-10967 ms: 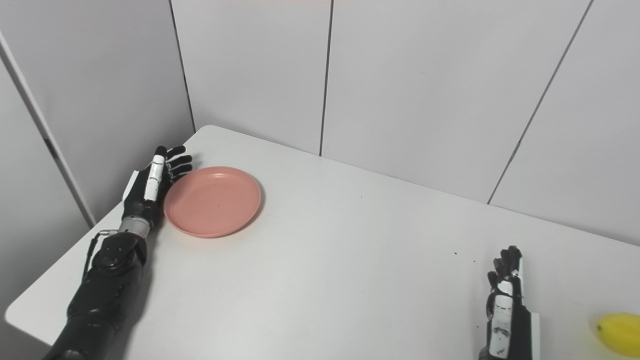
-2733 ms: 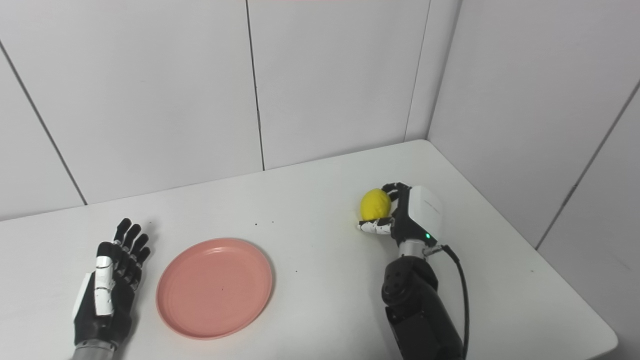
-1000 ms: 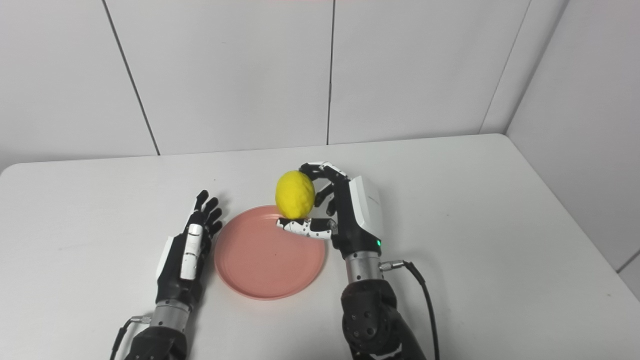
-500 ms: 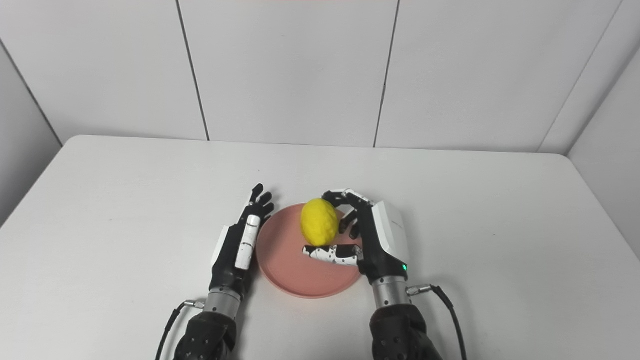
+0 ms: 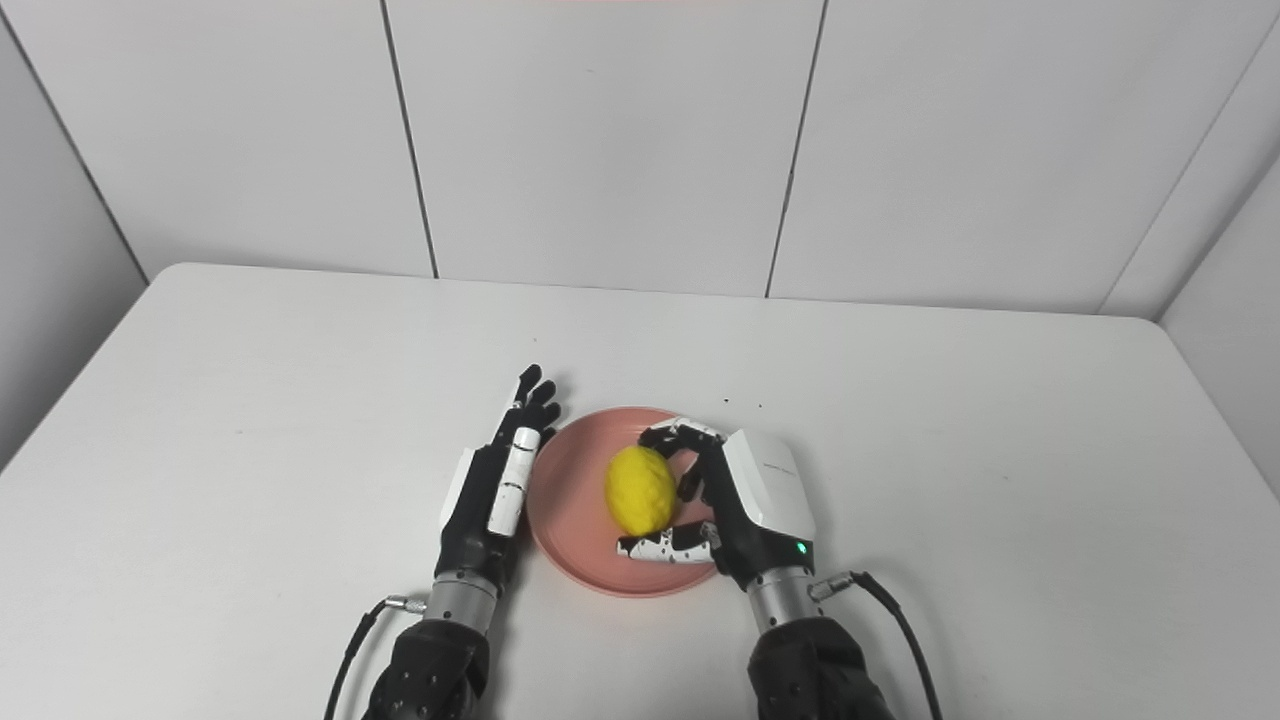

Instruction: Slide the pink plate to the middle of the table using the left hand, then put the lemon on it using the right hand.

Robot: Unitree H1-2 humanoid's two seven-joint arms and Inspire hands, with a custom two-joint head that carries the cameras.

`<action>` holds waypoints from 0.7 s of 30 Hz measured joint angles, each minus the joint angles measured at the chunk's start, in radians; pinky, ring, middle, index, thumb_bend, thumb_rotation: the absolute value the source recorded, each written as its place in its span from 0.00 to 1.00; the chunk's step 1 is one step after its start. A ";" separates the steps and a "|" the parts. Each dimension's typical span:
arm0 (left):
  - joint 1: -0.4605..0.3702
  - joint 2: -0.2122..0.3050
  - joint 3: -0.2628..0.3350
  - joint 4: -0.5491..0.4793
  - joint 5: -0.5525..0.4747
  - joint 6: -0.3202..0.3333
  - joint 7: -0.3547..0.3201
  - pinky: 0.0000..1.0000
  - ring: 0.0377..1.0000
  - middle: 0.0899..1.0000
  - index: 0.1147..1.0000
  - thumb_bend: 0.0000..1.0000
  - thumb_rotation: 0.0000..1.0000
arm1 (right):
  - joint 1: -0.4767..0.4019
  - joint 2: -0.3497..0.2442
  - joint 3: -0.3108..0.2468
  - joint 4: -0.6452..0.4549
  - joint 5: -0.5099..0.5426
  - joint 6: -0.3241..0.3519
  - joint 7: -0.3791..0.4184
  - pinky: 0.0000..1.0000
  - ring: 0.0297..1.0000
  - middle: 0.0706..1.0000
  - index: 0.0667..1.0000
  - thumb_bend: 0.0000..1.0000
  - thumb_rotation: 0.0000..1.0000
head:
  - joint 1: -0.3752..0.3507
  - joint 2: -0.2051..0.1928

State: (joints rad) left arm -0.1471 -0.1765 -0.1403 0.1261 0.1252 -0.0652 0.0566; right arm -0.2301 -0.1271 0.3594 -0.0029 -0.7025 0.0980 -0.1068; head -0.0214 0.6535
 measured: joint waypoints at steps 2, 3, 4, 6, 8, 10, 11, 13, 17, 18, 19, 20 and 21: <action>0.000 0.000 0.000 -0.001 0.003 0.000 0.000 0.94 0.94 0.96 0.96 0.63 1.00 | -0.011 -0.005 0.003 0.006 -0.008 0.000 0.009 0.33 0.38 0.40 0.50 0.51 0.00 | -0.006 0.000; 0.000 0.001 0.000 -0.001 0.004 0.000 0.000 0.94 0.94 0.96 0.96 0.62 1.00 | -0.014 -0.005 0.004 0.010 -0.011 0.000 0.009 0.33 0.38 0.40 0.51 0.51 0.00 | -0.006 0.000; 0.000 0.001 0.000 -0.001 0.004 0.000 0.000 0.95 0.95 0.97 0.97 0.62 1.00 | -0.017 -0.005 0.005 0.014 -0.014 0.000 0.009 0.37 0.39 0.41 0.51 0.51 0.00 | -0.006 0.000; 0.000 0.004 0.000 -0.001 0.002 0.000 -0.002 0.95 0.95 0.97 0.97 0.62 1.00 | -0.025 -0.005 0.010 0.022 -0.022 -0.001 0.008 0.43 0.41 0.44 0.49 0.51 0.00 | -0.012 0.002; -0.001 0.009 -0.001 -0.002 0.003 0.000 -0.002 0.94 0.95 0.96 0.96 0.64 1.00 | -0.028 -0.005 0.011 0.026 -0.025 -0.006 0.006 0.54 0.59 0.59 0.47 0.51 0.09 | -0.020 0.005; -0.001 0.011 -0.001 -0.004 0.005 0.002 -0.001 0.94 0.94 0.96 0.96 0.63 1.00 | -0.027 -0.009 0.013 0.028 -0.025 -0.023 0.005 0.59 0.66 0.67 0.46 0.51 0.13 | -0.022 0.005; -0.001 0.011 -0.001 -0.006 0.005 0.002 -0.001 0.94 0.95 0.96 0.96 0.63 1.00 | -0.027 -0.012 0.015 0.028 -0.027 -0.036 0.003 0.62 0.69 0.70 0.46 0.51 0.14 | -0.028 0.008; -0.001 0.011 0.000 -0.006 -0.004 0.002 -0.004 0.95 0.96 0.97 0.97 0.62 1.00 | -0.025 -0.016 0.018 0.028 -0.031 -0.044 -0.001 0.67 0.75 0.76 0.46 0.51 0.15 | -0.028 0.008; -0.001 0.013 0.003 -0.006 -0.041 0.002 -0.014 0.96 0.96 0.97 0.97 0.63 1.00 | -0.016 -0.015 0.019 0.020 -0.040 -0.045 -0.004 0.84 0.87 0.86 0.75 0.62 0.38 | -0.038 0.012; -0.002 0.014 0.003 -0.006 -0.040 0.002 -0.014 0.96 0.96 0.97 0.97 0.63 1.00 | -0.009 -0.015 0.020 0.012 -0.047 -0.045 -0.003 0.88 0.89 0.88 0.79 0.63 0.44 | -0.038 0.012; -0.002 0.015 0.002 -0.005 -0.040 0.002 -0.014 0.96 0.96 0.97 0.97 0.63 1.00 | -0.001 -0.015 0.021 -0.005 -0.050 -0.045 -0.003 0.89 0.90 0.88 0.79 0.63 0.45 | -0.038 0.012; -0.002 0.016 0.002 -0.004 -0.040 0.002 -0.013 0.96 0.96 0.97 0.97 0.62 1.00 | 0.007 -0.014 0.022 -0.019 -0.051 -0.045 -0.003 0.90 0.90 0.88 0.80 0.63 0.46 | -0.040 0.008; -0.003 0.017 0.002 -0.002 -0.040 0.000 -0.014 0.96 0.96 0.97 0.97 0.62 1.00 | 0.011 -0.013 0.023 -0.027 -0.053 -0.045 -0.003 0.92 0.91 0.89 0.81 0.64 0.49 | -0.041 0.011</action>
State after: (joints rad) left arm -0.1498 -0.1592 -0.1378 0.1238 0.0850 -0.0656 0.0430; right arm -0.2189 -0.1398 0.3820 -0.0294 -0.7552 0.0525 -0.1100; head -0.0629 0.6642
